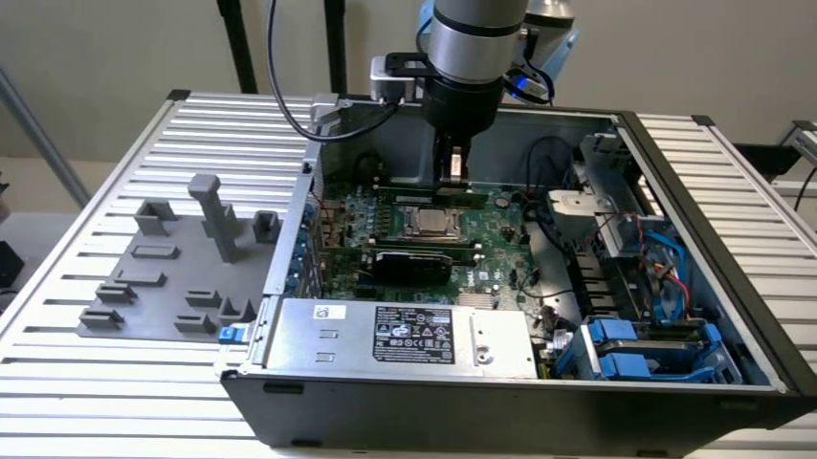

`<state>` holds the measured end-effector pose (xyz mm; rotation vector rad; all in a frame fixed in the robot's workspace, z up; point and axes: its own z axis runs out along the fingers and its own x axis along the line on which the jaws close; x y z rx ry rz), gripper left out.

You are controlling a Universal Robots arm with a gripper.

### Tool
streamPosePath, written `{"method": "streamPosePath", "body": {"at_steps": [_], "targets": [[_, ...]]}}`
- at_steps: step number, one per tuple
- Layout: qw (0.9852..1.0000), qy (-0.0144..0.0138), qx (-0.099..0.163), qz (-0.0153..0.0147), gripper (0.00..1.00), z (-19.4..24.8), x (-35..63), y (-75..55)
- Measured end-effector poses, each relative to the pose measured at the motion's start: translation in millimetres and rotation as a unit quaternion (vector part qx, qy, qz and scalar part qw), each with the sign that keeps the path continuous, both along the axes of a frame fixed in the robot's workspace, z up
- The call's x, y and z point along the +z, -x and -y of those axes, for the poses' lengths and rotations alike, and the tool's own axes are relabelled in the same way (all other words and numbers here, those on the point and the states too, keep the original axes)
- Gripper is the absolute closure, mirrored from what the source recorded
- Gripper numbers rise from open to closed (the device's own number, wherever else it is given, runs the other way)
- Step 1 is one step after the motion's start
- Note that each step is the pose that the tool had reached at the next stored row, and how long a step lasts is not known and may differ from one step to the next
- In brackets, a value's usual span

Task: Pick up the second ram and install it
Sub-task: 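Insert the second ram into the second slot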

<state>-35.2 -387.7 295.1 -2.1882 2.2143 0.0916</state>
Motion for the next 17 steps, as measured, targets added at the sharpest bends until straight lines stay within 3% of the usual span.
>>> {"method": "streamPosePath", "body": {"at_steps": [10, 17], "targets": [[1.0, 0.0, 0.0, 0.0, 0.86, 0.0, -0.2, 0.0], [1.0, 0.0, 0.0, 0.0, 0.86, 0.0, -12.2, 0.4]]}}
